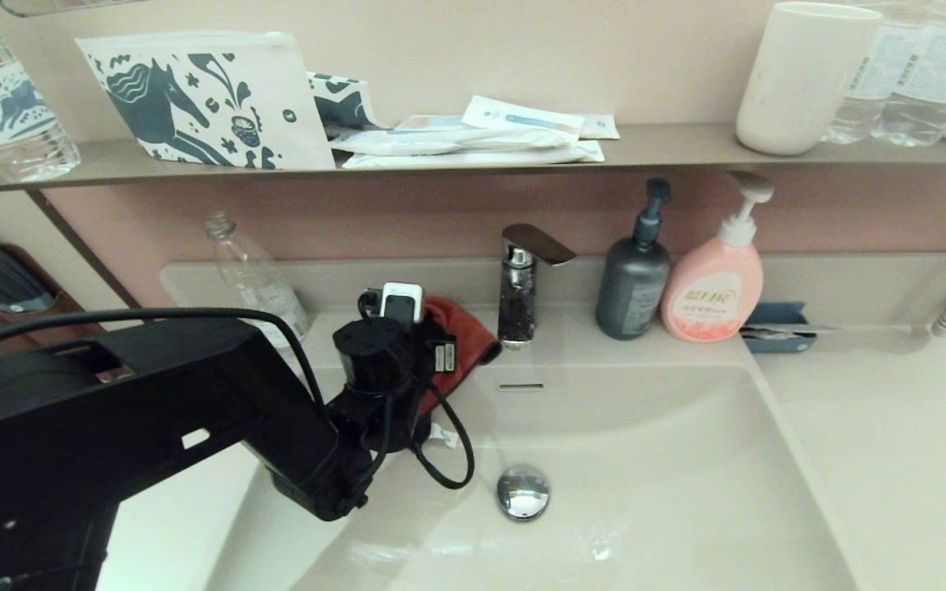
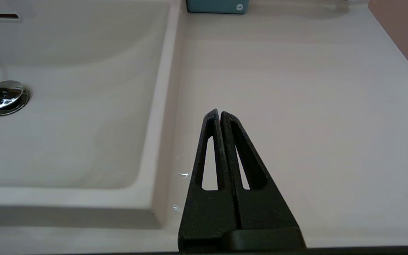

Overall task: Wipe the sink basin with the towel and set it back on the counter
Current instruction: Wipe the sink

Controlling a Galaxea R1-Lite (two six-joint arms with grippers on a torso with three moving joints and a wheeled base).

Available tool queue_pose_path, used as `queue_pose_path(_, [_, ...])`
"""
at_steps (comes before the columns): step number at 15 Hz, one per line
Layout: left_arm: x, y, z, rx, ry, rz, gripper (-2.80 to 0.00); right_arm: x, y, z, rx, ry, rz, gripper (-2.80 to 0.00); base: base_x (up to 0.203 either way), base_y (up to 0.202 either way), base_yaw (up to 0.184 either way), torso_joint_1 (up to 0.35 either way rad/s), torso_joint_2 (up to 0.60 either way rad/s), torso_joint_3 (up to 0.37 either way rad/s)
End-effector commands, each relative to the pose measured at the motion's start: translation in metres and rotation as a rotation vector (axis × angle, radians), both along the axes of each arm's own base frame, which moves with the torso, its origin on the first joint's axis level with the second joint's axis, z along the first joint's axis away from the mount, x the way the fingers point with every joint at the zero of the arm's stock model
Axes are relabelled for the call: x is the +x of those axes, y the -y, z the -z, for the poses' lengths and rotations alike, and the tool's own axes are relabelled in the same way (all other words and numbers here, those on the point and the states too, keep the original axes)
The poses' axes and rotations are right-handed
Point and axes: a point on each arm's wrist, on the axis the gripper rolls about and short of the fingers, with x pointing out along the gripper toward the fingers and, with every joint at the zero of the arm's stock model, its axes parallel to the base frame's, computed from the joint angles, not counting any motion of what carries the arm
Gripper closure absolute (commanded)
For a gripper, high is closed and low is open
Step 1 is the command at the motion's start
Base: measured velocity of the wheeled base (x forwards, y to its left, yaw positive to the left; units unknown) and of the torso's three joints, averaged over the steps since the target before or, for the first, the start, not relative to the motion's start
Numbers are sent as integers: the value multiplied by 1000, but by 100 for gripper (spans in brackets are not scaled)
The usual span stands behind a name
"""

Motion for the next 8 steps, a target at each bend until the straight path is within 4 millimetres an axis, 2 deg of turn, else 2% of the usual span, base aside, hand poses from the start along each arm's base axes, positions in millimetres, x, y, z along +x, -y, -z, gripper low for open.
queue_pose_path(1, [-4, 23, 3, -2, 3, 23, 0, 0, 0, 0, -1, -1, -1, 0, 0, 0, 0, 0, 0, 0])
queue_pose_path(5, [-8, 40, -4, -4, 2, 34, 0, 0, 0, 0, -1, -1, -1, 0, 0, 0, 0, 0, 0, 0])
queue_pose_path(7, [-7, 36, -4, -4, 0, 24, 0, 0, 0, 0, 0, -1, -1, 0, 0, 0, 0, 0, 0, 0])
queue_pose_path(8, [-5, 28, -5, -3, -3, 8, 0, 0, 0, 0, -1, -1, -1, 0, 0, 0, 0, 0, 0, 0])
